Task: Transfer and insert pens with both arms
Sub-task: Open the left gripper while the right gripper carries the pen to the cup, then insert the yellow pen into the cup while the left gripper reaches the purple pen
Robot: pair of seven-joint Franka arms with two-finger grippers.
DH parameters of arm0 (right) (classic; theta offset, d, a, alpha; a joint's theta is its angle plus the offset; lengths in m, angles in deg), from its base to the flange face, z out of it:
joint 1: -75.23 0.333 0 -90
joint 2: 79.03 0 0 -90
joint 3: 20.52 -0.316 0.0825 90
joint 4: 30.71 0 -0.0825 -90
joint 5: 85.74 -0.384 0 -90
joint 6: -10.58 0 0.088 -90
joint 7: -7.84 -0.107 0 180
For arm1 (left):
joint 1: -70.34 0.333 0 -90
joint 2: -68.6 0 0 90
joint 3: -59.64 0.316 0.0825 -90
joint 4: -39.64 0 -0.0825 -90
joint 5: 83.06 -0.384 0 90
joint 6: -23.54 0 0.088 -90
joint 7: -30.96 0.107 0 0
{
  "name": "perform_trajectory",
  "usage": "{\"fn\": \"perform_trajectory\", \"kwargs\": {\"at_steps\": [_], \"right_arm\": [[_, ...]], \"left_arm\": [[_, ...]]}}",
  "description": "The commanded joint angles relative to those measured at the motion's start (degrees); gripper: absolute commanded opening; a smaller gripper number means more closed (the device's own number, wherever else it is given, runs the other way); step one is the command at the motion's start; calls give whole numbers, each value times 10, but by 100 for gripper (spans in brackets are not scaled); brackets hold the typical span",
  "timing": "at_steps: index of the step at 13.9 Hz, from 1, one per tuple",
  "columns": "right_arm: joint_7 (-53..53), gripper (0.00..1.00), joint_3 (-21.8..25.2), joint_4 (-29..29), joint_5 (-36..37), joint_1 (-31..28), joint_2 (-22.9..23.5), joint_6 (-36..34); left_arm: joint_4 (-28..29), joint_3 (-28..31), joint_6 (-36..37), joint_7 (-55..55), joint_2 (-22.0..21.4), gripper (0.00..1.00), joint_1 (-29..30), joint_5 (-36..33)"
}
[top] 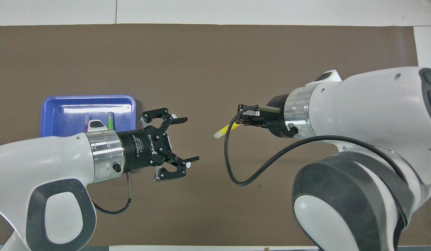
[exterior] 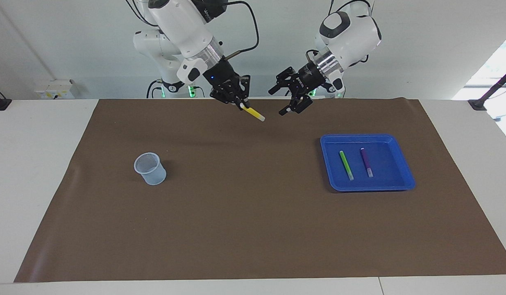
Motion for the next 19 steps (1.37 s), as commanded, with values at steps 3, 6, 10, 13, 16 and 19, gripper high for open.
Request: {"fn": "perform_trajectory", "kwargs": {"at_steps": [3, 6, 10, 13, 16, 19], "right_arm": [[115, 0, 69, 77, 96, -8, -37, 5], [254, 0, 136, 145, 114, -9, -57, 80], [387, 0, 185, 154, 138, -17, -52, 104], [437, 0, 202, 187, 139, -25, -50, 143], [465, 0, 211, 201, 140, -26, -50, 148], [467, 0, 213, 233, 140, -26, -49, 193]], "left_arm": [[19, 2, 1, 51, -19, 100, -1, 0], [21, 2, 10, 89, -20, 100, 12, -7], [21, 2, 57, 182, -21, 100, 63, -44], [20, 2, 105, 259, -21, 100, 112, -101], [17, 2, 163, 376, -20, 100, 163, -145], [18, 2, 186, 476, -15, 100, 188, -204]]}}
